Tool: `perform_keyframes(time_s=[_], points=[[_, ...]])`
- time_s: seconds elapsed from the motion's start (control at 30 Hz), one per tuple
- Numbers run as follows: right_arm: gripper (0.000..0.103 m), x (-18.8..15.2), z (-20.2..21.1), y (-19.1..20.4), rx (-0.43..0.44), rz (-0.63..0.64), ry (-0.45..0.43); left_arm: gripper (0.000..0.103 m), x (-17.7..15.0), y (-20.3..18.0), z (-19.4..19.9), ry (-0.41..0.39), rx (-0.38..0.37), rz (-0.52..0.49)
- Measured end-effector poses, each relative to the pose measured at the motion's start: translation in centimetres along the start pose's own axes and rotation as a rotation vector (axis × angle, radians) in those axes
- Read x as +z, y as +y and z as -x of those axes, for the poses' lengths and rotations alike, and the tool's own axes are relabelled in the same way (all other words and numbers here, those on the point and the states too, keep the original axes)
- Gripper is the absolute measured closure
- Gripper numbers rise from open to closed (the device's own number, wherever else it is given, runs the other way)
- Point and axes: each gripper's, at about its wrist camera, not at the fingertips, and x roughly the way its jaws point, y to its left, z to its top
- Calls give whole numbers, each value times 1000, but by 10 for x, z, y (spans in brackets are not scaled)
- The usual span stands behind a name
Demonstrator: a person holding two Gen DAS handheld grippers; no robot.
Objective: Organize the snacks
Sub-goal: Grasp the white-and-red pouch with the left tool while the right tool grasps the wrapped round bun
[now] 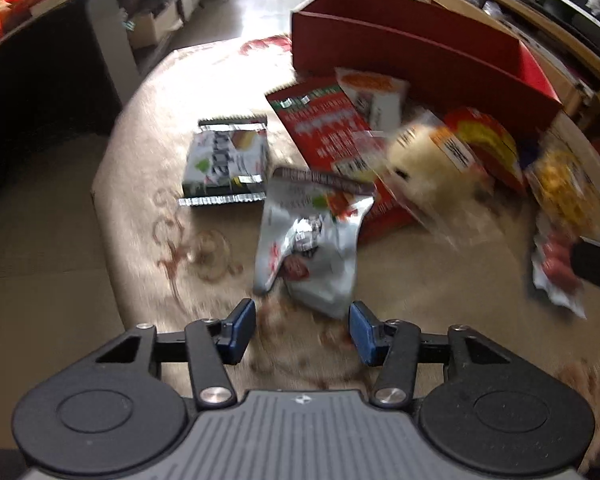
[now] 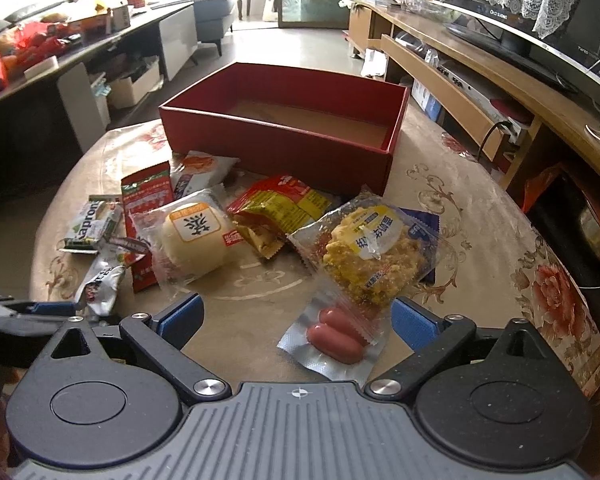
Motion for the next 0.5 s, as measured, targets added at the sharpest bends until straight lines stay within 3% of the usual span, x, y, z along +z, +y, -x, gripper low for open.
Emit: perform_keyframes(time_s=[0.1,0.17,0.23,0.43,0.5], points=[[2,-1,1,-2,3,-6,8,45,2,2,7,-12,-4,18],[1,0,2,-3,8,-17,5,34,7,2,8,-45,21,25],[1,0,4,-4,9,-21,-2,30,15,-1,5,-67,50,19],[1,3,5,-6,7,-31,-13,29,33,-18,-26,-43,102,-39],[1,7,6,-9,-6,-37,-22,36,32,-18,-24,-53,89,-36]])
